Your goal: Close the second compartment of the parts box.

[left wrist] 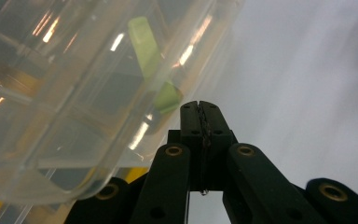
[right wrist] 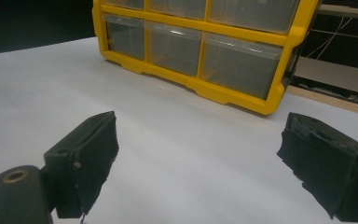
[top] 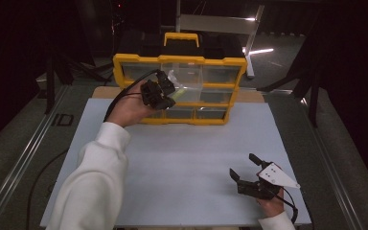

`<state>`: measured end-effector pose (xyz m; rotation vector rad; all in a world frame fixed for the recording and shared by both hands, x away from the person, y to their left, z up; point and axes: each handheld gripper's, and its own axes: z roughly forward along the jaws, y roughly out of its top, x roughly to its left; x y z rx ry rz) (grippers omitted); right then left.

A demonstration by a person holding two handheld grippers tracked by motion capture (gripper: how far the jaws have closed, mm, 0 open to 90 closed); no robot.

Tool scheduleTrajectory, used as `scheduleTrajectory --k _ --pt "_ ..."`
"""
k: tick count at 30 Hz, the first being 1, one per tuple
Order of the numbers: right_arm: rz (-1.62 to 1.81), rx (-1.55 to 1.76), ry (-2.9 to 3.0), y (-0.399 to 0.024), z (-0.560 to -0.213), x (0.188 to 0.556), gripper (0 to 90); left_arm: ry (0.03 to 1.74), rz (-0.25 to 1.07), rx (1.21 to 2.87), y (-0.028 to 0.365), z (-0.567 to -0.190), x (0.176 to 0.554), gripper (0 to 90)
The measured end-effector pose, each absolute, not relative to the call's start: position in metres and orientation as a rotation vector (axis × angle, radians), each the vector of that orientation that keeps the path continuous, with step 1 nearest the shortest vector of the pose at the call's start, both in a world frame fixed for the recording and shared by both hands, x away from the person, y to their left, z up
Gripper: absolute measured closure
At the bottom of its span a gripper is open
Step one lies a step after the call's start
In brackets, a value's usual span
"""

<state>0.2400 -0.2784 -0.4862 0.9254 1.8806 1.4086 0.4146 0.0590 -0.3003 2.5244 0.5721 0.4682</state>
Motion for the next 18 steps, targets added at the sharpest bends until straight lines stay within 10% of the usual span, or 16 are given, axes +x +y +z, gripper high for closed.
scheduleTrajectory --k 18 --pt "1.408 0.928 1.883 -0.2778 -0.4863 0.2398 10.6 0.599 0.502 2.43 0.0593 -0.3011 0.4153 90.0"
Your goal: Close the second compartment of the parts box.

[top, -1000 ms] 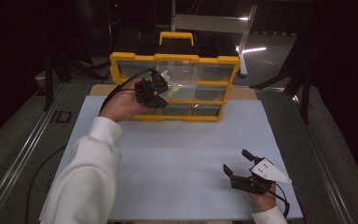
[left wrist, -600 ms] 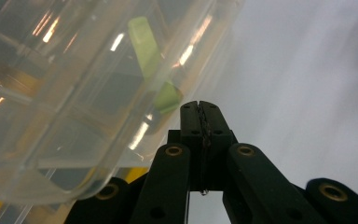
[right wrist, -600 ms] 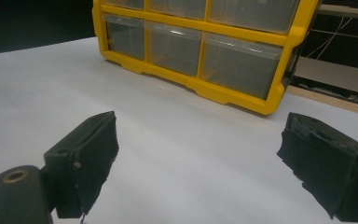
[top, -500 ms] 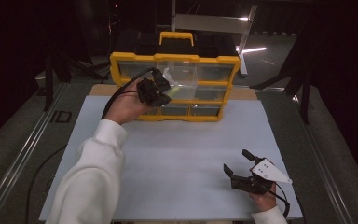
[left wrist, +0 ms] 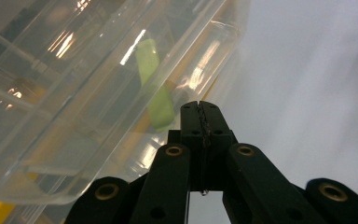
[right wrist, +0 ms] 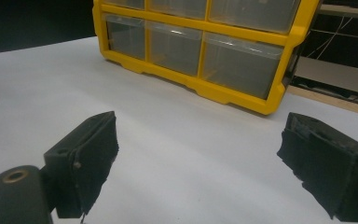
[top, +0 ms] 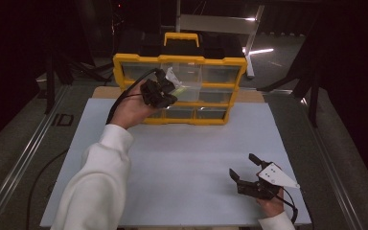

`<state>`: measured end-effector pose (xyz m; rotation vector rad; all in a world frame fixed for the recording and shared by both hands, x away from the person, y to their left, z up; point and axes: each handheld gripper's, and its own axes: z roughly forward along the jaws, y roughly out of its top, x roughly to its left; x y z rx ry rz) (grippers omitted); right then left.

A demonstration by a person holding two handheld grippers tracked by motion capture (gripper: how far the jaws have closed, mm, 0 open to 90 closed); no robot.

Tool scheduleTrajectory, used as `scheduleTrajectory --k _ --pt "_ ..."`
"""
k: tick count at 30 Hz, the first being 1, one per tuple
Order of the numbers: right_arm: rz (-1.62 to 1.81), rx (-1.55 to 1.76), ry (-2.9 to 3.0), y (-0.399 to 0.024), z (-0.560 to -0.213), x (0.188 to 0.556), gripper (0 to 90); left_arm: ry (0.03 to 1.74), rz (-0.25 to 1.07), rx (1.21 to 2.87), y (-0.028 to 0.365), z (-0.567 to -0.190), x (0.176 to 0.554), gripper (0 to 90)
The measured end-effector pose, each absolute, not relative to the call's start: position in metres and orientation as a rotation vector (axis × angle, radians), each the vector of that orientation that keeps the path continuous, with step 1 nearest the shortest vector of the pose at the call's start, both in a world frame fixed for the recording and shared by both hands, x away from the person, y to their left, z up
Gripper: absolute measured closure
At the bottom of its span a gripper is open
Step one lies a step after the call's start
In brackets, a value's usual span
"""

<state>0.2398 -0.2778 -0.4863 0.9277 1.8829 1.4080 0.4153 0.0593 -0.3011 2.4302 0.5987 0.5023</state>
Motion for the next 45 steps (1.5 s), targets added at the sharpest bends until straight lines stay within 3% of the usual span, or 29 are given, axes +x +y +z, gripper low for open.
scheduleTrajectory --k 45 --pt "1.404 0.924 1.887 -0.278 -0.487 0.241 10.6 0.676 0.635 2.356 0.051 -0.303 0.43 90.0"
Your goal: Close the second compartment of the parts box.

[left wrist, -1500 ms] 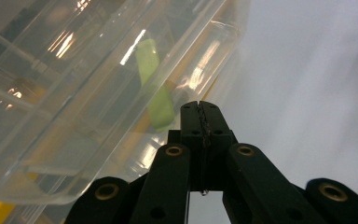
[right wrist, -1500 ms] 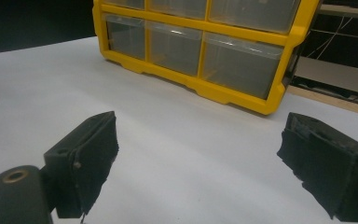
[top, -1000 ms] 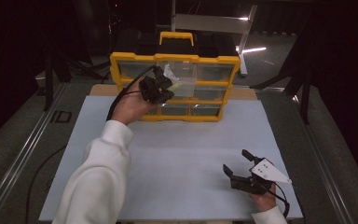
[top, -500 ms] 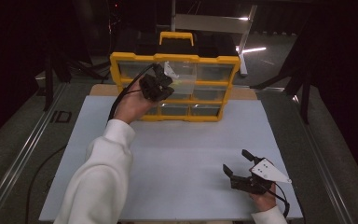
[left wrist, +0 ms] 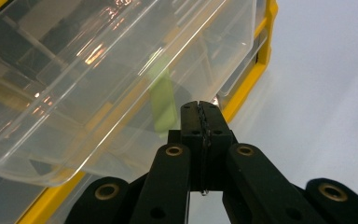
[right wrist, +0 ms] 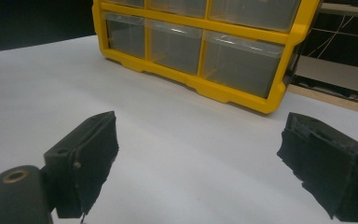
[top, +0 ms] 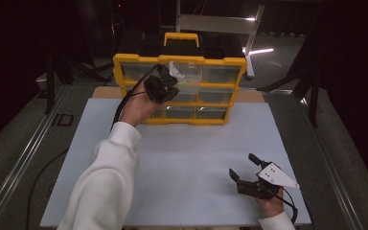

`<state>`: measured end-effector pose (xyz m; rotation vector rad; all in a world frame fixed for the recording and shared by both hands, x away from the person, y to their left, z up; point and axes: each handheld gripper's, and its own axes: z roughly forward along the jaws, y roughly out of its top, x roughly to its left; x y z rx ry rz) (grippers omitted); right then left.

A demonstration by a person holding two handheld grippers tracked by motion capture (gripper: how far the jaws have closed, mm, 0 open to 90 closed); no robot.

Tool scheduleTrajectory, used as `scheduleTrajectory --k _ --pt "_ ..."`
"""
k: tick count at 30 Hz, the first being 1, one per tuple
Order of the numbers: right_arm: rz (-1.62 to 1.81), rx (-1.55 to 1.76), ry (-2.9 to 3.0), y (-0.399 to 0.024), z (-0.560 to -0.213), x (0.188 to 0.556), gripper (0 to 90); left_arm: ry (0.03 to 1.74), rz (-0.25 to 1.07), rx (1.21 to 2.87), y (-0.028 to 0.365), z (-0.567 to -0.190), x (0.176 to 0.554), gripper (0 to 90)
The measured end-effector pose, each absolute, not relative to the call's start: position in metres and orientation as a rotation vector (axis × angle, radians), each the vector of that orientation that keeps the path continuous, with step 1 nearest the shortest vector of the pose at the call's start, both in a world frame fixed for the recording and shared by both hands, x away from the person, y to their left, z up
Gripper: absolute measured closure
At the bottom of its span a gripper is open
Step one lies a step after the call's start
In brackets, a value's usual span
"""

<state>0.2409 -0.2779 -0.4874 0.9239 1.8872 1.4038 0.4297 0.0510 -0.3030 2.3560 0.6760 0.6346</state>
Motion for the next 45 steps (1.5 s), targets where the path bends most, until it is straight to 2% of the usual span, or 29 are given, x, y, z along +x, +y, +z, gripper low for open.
scheduleTrajectory --k 45 --pt "1.402 0.92 1.888 -0.278 -0.487 0.24 10.6 0.804 0.682 2.29 0.048 -0.317 0.453 90.0"
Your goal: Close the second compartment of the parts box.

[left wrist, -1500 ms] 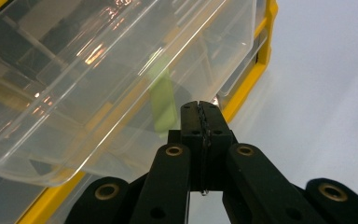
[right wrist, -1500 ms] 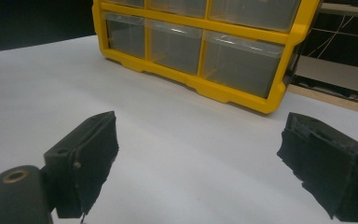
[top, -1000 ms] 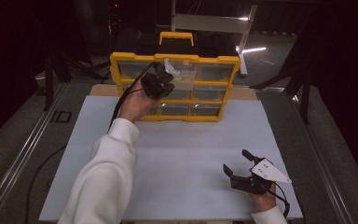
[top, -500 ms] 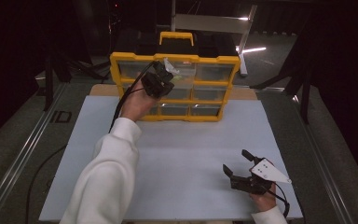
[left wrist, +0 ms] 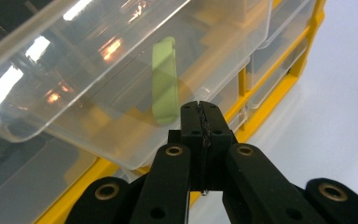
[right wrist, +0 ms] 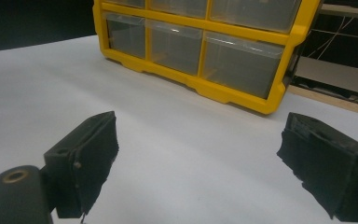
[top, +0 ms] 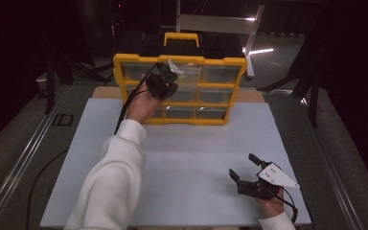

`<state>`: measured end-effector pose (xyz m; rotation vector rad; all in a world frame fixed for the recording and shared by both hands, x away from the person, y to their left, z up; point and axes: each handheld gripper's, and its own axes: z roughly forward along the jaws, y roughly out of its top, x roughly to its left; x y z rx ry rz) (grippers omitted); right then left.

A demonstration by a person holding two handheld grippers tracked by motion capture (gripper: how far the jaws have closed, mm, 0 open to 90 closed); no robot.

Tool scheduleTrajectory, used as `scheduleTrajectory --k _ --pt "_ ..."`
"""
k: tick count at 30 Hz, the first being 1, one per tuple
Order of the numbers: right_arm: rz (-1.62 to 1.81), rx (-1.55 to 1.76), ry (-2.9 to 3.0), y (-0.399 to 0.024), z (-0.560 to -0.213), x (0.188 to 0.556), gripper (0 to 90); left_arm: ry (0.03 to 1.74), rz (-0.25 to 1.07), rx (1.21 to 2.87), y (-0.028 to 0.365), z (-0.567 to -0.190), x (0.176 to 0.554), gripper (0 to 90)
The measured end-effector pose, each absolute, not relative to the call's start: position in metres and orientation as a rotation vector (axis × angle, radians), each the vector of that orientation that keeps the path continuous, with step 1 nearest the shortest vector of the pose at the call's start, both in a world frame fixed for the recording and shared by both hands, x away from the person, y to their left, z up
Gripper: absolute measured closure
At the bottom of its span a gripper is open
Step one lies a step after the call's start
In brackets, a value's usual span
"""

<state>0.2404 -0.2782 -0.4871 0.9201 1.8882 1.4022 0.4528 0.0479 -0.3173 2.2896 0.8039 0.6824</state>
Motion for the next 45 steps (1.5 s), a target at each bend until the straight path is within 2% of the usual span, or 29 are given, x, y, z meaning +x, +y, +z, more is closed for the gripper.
scheduleTrajectory --k 25,41,45 --pt "1.399 0.919 1.887 -0.279 -0.487 0.24 10.6 0.868 0.782 2.272 0.044 -0.325 0.468 90.0" --pt "1.397 0.915 1.887 -0.279 -0.487 0.24 10.6 0.855 0.774 2.275 0.042 -0.326 0.462 90.0" --pt "1.397 0.916 1.887 -0.279 -0.487 0.24 10.6 0.825 0.756 2.328 0.04 -0.33 0.459 86.6"
